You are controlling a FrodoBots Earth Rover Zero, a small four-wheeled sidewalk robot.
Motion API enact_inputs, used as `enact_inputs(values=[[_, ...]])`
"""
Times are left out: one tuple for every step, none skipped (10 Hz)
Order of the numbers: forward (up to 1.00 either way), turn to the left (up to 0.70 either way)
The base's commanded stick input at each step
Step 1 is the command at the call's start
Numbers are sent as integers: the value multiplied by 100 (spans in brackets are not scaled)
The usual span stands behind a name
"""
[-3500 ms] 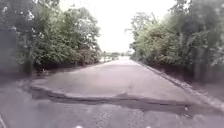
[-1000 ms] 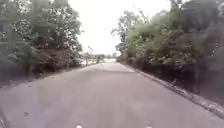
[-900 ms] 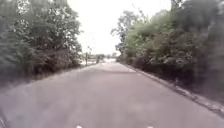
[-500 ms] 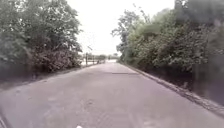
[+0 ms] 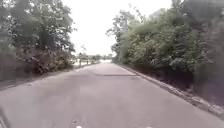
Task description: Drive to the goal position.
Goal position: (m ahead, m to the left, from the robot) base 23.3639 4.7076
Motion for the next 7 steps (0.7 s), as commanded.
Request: enact_inputs(values=[[100, -9], [100, -7], [100, -6], [100, -4], [100, -2], [100, -2], [100, -1]])
